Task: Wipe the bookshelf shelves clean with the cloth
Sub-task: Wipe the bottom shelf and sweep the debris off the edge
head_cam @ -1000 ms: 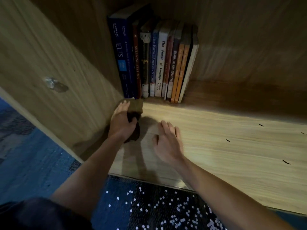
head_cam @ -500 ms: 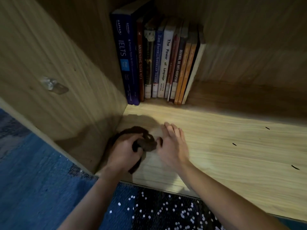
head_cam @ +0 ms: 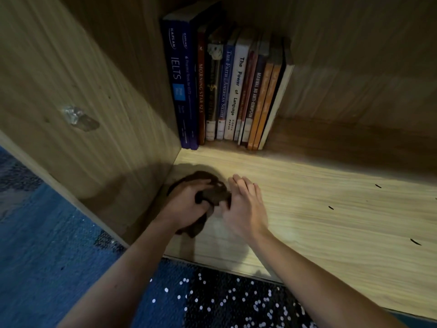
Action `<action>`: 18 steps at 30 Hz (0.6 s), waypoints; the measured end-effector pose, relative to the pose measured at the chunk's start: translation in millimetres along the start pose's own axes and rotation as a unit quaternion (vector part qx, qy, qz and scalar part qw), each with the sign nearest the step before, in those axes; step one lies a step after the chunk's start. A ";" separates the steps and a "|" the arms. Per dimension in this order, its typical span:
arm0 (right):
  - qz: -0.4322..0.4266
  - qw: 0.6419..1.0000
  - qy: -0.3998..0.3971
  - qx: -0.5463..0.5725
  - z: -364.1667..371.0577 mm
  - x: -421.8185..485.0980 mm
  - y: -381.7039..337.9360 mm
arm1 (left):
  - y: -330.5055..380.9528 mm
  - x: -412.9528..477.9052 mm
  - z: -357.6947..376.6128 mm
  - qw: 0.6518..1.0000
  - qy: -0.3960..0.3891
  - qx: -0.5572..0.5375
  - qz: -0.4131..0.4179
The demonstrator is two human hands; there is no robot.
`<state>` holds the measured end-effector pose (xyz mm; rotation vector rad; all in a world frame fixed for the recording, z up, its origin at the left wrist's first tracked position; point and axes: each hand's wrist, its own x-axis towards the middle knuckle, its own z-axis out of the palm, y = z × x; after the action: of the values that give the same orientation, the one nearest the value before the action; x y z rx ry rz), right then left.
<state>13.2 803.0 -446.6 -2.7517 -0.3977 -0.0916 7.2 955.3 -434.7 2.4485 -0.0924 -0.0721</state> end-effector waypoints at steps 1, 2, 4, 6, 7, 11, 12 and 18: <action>0.000 1.000 0.002 0.003 -0.3 0.3 -0.1 | -3.3 4.2 -2.5 0.999 0.031 0.006 -0.035; 0.003 1.000 0.001 0.006 -0.1 0.0 0.0 | -5.8 14.3 -4.5 0.994 0.068 0.013 -0.082; 0.006 1.000 -0.002 0.008 1.0 0.1 0.0 | -5.4 40.4 -8.2 0.983 0.110 0.026 -0.142; 0.006 1.000 0.009 0.005 2.7 0.5 0.3 | -0.1 63.0 -8.0 0.985 0.102 0.045 -0.130; 0.006 1.000 0.013 0.009 3.0 0.3 0.3 | -0.2 68.7 -7.1 0.987 0.095 0.050 -0.117; 0.013 1.000 -0.001 0.026 2.1 0.3 2.1 | -2.8 53.9 -5.0 0.995 0.057 0.044 -0.064; 0.019 0.999 -0.005 0.035 2.2 1.1 3.5 | -0.1 44.9 -2.4 0.997 0.051 0.038 -0.052; -0.002 0.976 0.044 0.214 -11.3 -13.3 15.6 | 21.6 -7.2 19.8 0.999 0.014 0.033 -0.002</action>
<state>4.8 781.4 -442.8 -2.3132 -0.3514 -0.1127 -2.5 926.7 -436.0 2.5144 -0.0799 -0.0377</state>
